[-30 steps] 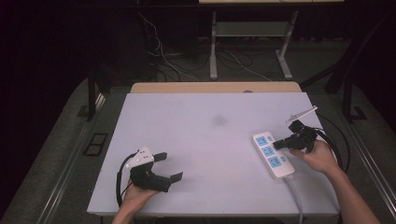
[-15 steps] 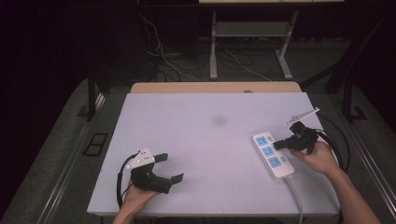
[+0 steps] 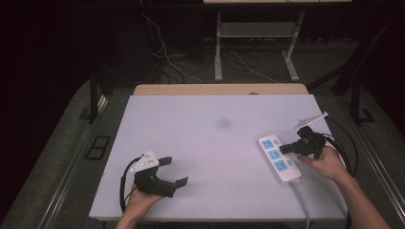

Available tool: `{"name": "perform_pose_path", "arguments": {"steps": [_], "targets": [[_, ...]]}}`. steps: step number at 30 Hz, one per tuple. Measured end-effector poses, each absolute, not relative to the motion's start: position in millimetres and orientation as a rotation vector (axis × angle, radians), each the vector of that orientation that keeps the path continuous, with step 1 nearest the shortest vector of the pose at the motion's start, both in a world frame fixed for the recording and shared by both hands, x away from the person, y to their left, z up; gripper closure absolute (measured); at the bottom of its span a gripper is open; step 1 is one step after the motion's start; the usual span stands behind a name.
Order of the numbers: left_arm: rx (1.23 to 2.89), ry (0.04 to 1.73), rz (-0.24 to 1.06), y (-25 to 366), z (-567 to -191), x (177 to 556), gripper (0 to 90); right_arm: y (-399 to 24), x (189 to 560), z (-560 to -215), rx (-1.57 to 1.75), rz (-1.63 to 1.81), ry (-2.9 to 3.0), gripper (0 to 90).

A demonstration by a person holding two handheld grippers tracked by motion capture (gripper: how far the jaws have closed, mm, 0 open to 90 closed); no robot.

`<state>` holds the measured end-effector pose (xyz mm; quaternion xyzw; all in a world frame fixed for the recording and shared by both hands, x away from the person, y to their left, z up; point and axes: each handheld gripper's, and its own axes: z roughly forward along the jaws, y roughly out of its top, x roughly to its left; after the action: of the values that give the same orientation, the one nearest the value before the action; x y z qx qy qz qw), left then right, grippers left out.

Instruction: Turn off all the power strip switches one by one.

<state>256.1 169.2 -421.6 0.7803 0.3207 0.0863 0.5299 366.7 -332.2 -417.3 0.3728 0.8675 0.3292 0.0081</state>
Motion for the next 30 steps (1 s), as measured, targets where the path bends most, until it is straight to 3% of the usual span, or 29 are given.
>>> {"name": "perform_pose_path", "arguments": {"steps": [17,30], "targets": [[1.857,0.781,0.208,173.1,-422.7,257.5,1.5,-333.0,369.3,-409.7,1.191,1.02,2.727,90.0],[1.845,0.793,0.215,176.9,-422.3,258.2,1.6,-329.5,375.1,-383.4,1.162,1.016,2.722,90.0]]}}
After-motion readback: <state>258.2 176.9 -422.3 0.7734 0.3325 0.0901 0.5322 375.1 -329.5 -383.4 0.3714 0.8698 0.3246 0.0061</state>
